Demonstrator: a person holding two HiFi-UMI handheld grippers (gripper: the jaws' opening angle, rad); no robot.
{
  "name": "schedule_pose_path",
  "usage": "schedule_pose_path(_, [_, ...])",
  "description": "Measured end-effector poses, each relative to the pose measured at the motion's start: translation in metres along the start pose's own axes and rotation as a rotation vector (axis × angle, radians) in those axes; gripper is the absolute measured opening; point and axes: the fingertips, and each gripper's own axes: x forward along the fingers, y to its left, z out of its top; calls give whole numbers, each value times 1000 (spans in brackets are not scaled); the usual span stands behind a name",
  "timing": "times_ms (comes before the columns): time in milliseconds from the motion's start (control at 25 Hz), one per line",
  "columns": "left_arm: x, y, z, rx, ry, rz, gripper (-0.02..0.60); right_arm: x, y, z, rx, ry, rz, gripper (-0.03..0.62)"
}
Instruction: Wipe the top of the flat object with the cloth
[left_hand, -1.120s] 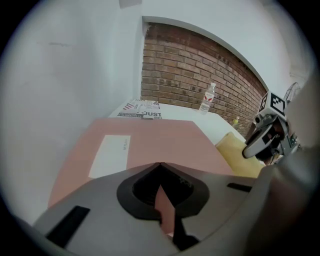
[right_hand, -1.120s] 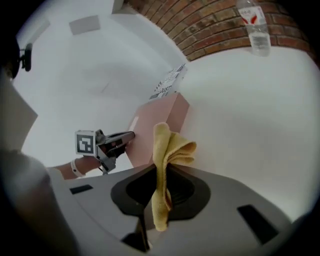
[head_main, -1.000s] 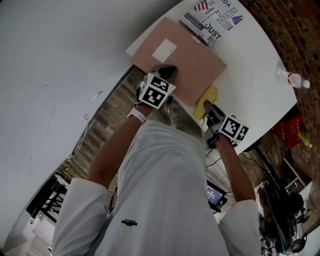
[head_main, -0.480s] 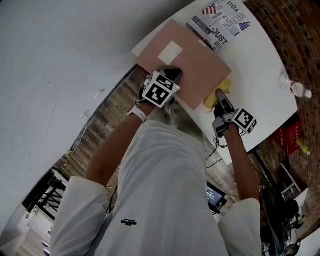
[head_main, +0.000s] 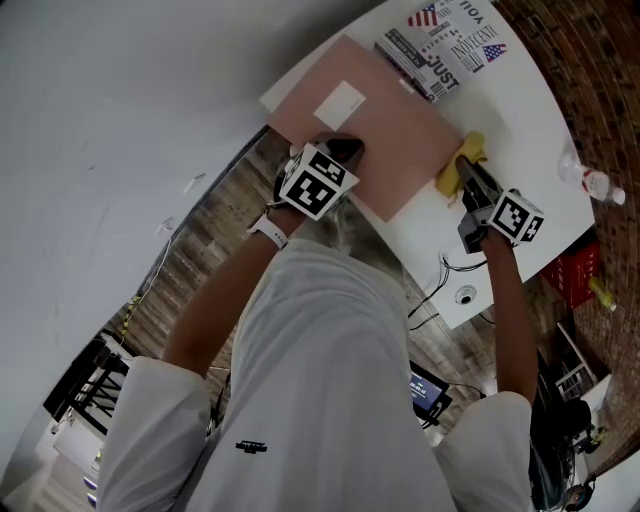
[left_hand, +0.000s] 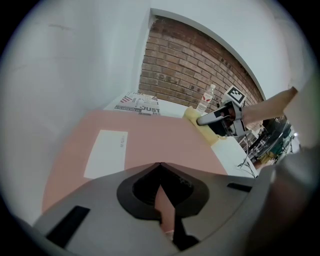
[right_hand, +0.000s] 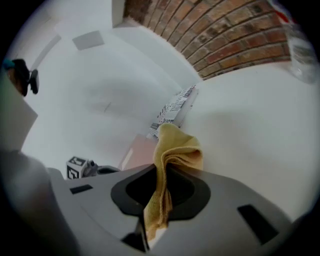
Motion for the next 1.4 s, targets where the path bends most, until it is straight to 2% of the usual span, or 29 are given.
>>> schedule_pose_path(160, [-1,0,1,-3,2,5,15,-6,-9,18,-313,102,-75,58])
schedule_pose_path(320, [0,-1,2,9,0,13,15,-5,-8,49,-507,179,-81,58])
schedule_pose_path(480, [0,-1,1,3,5,5,15,16,-8,46,-747,411,-66,58])
schedule_pose_path(640, [0,-2,2,-13,10,-7,15,37,-5,31,-886,633,0,58])
schedule_pose_path(800, [-3,-3,-2,-30,14,-28,15,40,-1,23,-872,779,72,57])
schedule_pose_path(960, [-10,-9,-13,6,32,-54,15,32,4,1,-875,894,134,57])
schedule_pose_path(1040, [-10,-10,-15,35,30,-47,15,33,5,-1,-844,897,140,58])
schedule_pose_path(1200, [-9,-11,-15,62,25,-40,15,56,18,12,-734,801,176,60])
schedule_pose_path(1400, [-9,-12,-14,54,27,-46,16,83,32,20,-776,828,171,63])
